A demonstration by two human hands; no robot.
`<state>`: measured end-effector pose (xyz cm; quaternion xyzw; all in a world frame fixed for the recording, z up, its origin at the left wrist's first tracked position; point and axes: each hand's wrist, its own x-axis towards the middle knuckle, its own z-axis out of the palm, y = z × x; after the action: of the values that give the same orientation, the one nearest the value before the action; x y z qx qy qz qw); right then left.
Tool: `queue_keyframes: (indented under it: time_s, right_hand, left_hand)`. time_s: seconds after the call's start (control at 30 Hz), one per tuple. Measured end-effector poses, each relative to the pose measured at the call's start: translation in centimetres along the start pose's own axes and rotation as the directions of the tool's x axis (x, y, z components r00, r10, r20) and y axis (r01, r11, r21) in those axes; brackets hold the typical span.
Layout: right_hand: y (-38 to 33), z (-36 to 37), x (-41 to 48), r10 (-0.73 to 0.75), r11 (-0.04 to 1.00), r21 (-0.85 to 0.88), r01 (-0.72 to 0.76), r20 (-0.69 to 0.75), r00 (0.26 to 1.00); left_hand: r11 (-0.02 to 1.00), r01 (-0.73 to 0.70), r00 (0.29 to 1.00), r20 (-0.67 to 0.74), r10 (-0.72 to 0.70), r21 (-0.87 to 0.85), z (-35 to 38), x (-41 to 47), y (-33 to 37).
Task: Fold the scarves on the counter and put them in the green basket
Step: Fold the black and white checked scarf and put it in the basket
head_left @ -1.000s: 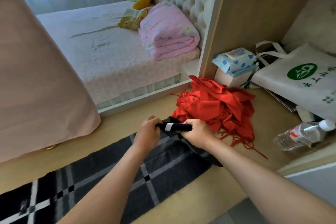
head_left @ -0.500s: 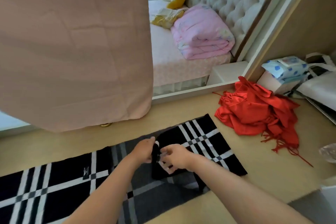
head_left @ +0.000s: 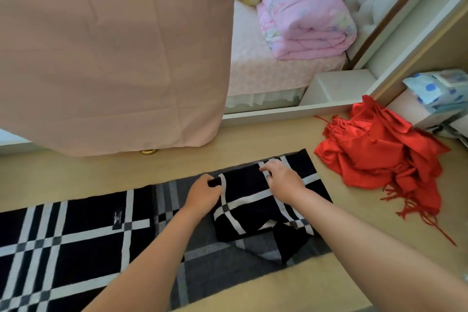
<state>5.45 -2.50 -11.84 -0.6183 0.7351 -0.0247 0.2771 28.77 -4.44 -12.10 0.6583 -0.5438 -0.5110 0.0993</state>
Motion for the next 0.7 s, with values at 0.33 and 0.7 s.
queue_keyframes:
  time_s: [0.33, 0.7]
  right_hand:
    - [-1.0, 1.1, 4.6, -0.237, 0.913, -0.310, 0.264, 0.122, 0.964]
    - [-0.7, 4.0, 5.4, -0.300, 0.884, -0.392, 0.255, -0.058, 0.952]
  left_hand:
    - [0.975, -0.144, 0.960, -0.265, 0.096, -0.168, -3.3, -1.5, -1.2]
    - [0.969, -0.103, 0.941, -0.295, 0.168, 0.225, -5.8, 2.6, -7.7]
